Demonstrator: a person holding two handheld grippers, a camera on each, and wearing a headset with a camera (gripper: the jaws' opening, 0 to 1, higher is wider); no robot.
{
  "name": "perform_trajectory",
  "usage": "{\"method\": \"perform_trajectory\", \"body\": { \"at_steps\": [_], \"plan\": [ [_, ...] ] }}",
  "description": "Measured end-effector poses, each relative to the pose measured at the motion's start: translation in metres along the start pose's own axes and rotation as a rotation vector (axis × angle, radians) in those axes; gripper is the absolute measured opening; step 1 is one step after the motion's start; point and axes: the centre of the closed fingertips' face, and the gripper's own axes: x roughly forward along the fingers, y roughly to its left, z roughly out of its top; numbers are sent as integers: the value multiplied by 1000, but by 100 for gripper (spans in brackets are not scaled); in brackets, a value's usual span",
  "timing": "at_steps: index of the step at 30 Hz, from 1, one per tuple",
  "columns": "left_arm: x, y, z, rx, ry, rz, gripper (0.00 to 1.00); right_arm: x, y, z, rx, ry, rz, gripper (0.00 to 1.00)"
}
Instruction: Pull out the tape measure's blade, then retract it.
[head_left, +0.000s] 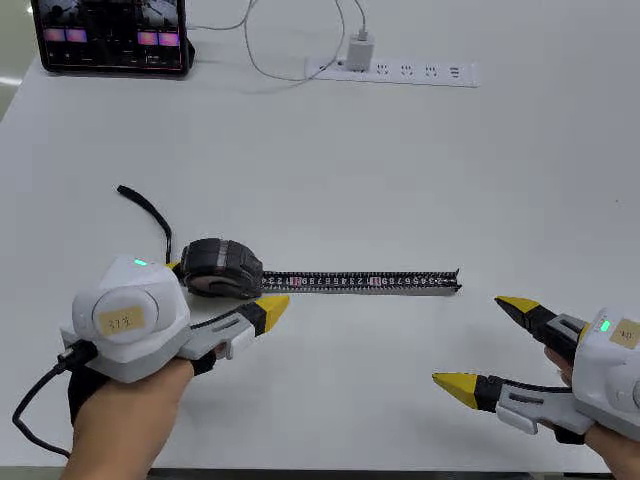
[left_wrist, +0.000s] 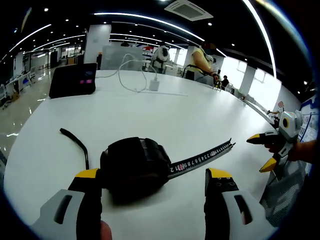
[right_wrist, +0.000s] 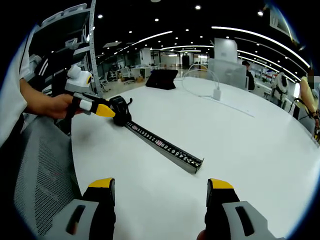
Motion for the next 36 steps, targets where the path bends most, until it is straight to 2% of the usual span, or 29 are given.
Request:
{"method": "perform_trajectory", "body": {
  "at_steps": [14,19,36],
  "plan": [
    [8,8,3,-44,-7,99,76,1,-6,0,-16,9,5,72],
    [10,13,2,-38,0,131,71,1,-5,0,-14,7,5,72],
    [13,23,1,-78,7,174,61,3,-3,0,-12,6,9,70]
  ]
}}
